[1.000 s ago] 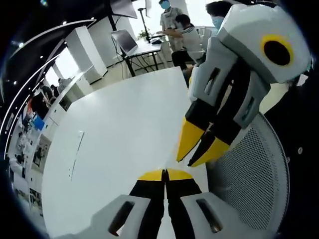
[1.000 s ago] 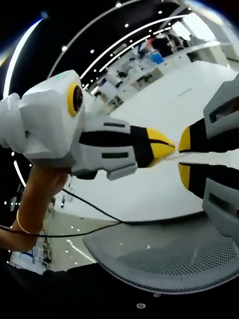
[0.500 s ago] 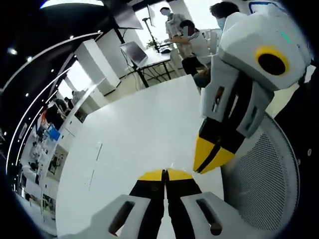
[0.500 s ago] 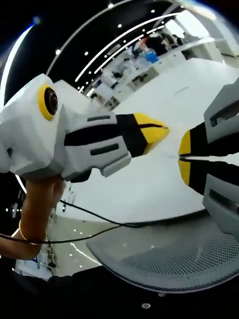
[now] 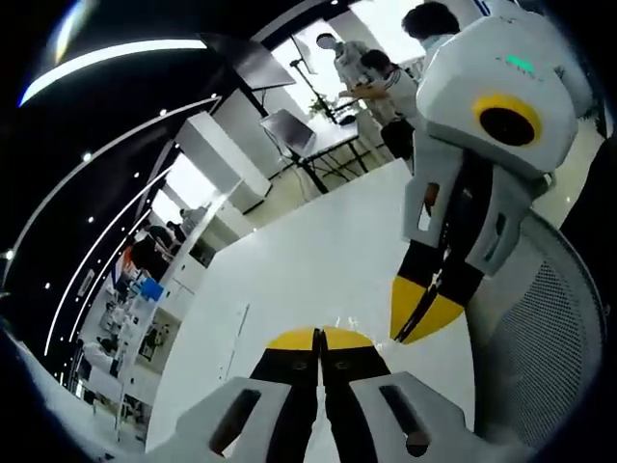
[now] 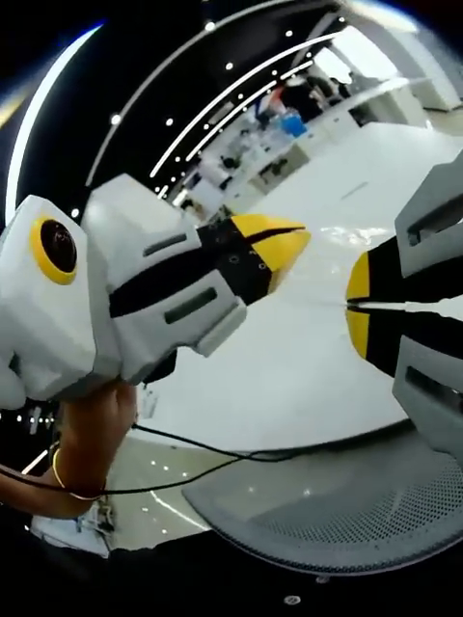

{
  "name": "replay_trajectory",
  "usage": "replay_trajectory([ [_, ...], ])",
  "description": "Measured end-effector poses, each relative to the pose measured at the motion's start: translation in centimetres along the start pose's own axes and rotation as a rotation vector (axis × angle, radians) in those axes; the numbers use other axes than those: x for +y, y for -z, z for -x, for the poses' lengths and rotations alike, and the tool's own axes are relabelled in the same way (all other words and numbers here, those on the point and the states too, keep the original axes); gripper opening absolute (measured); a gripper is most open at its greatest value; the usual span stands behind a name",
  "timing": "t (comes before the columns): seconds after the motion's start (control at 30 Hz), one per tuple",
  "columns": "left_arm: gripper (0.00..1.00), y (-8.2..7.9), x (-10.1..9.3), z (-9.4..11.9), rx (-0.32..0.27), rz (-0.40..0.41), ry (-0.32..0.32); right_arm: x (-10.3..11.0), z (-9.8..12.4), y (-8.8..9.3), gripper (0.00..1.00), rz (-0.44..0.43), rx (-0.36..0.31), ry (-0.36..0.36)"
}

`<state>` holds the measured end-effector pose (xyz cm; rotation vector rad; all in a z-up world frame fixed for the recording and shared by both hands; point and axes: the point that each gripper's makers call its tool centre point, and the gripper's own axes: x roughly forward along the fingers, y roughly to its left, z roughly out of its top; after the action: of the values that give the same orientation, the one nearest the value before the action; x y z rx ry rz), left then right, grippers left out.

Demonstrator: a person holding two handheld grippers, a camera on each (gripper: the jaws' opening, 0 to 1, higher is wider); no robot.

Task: Open the resealable bag by pulling the two sides of the seal apart until the entire bag opening is separated and visibly accessible.

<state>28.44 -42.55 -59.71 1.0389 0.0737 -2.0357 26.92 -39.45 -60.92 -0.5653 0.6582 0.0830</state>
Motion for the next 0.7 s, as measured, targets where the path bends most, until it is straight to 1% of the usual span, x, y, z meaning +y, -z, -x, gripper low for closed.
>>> replay_trajectory([
  [0.13, 0.0, -0.5, 0.6, 0.4, -0.021, -0.023, -0.045, 0.2, 0.0, -0.2, 0.0, -0.011, -0.005, -0.01],
  [0.17, 0.0, -0.8, 0.9, 0.6, -0.033, -0.045, -0.069, 0.2, -0.1, -0.3, 0.0, -0.012, -0.007, -0.011],
  [0.3, 0.0, -1.6, 1.7, 1.2, -0.062, -0.092, -0.133, -0.3, 0.0, -0.6, 0.0, -0.008, -0.016, 0.021],
  [0.33, 0.0, -2.3, 2.2, 1.8, -0.086, -0.129, -0.196, -0.9, 0.1, -0.8, 0.0, -0.02, -0.03, 0.048],
  [0.43, 0.0, -2.5, 2.2, 1.9, -0.099, -0.133, -0.198, -1.1, 0.2, -0.9, 0.01, -0.028, -0.035, 0.049],
  [0.47, 0.0, -2.9, 2.4, 2.2, -0.117, -0.132, -0.217, -1.5, 0.3, -1.0, 0.01, -0.035, -0.04, 0.059],
  [0.57, 0.0, -3.0, 2.6, 2.4, -0.117, -0.133, -0.229, -1.6, 0.3, -1.0, 0.0, -0.036, -0.041, 0.065],
  [0.6, 0.0, -3.4, 3.1, 2.8, -0.139, -0.135, -0.264, -1.8, 0.4, -1.2, 0.0, -0.035, -0.05, 0.075],
  [0.67, 0.0, -3.4, 3.3, 2.8, -0.136, -0.143, -0.277, -1.9, 0.4, -1.3, 0.0, -0.038, -0.05, 0.079],
  [0.7, 0.0, -3.3, 3.4, 2.8, -0.128, -0.141, -0.288, -1.6, 0.3, -1.0, 0.0, -0.032, -0.035, 0.075],
])
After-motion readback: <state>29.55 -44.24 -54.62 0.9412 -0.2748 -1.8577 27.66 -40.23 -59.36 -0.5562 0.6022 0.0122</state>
